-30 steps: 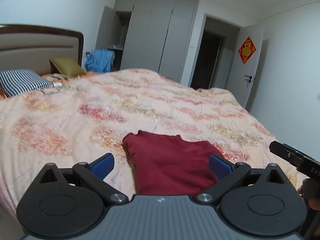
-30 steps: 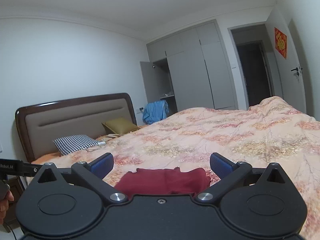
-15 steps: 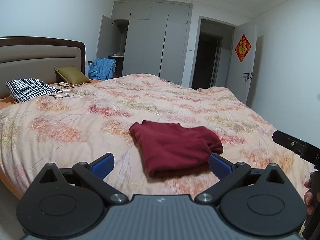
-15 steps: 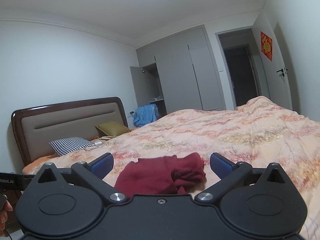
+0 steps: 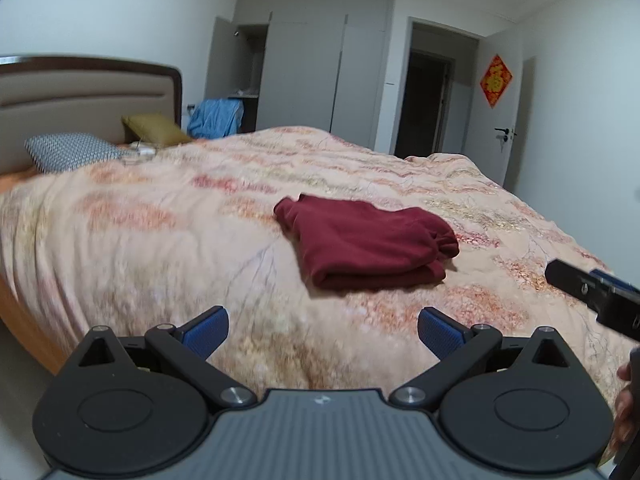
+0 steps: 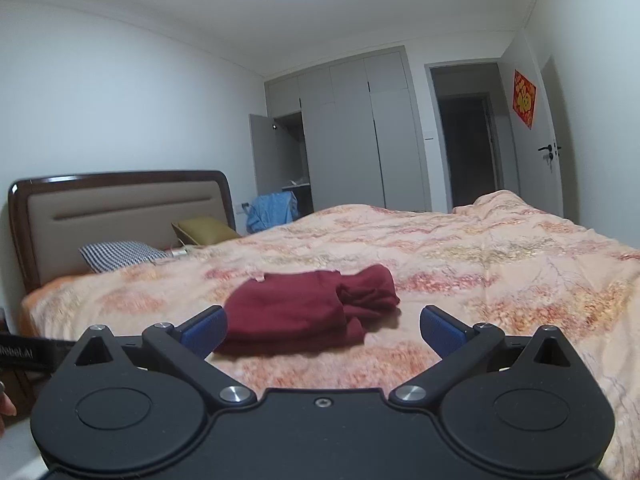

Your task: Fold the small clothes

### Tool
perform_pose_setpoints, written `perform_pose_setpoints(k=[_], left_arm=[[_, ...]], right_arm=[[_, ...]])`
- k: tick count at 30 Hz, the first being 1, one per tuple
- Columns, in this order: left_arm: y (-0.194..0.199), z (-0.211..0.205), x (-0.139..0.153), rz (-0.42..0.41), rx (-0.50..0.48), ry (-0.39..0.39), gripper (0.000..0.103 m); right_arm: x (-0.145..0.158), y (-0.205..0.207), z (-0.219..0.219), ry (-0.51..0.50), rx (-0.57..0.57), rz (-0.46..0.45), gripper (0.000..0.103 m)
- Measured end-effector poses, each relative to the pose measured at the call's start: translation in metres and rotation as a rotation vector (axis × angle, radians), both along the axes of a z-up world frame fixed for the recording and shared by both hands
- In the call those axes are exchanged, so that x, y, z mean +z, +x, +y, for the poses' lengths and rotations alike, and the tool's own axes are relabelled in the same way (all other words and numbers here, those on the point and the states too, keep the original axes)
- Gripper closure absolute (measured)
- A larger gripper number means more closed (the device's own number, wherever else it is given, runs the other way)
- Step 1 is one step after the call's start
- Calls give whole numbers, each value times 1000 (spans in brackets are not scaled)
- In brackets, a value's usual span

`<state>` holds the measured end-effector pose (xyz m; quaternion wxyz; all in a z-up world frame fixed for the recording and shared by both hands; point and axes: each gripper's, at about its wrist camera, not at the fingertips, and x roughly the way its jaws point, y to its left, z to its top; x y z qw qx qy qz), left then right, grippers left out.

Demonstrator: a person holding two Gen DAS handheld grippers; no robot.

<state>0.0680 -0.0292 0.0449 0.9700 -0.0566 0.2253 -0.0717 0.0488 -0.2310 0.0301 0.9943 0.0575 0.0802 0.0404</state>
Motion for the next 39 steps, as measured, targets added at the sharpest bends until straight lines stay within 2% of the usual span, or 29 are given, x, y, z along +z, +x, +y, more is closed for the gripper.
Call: perform_pose_setpoints(k=[3, 13, 39], left_arm=[[0, 7, -11, 9, 22, -20, 0], [4, 17, -30, 32, 60, -10, 0], [4, 17, -39, 56, 60, -14, 0]], right_arm=[[-10, 1, 4, -18, -9, 14, 1], [-30, 12, 14, -23, 1, 84, 1], [-34, 16, 13, -22, 8, 106, 1]])
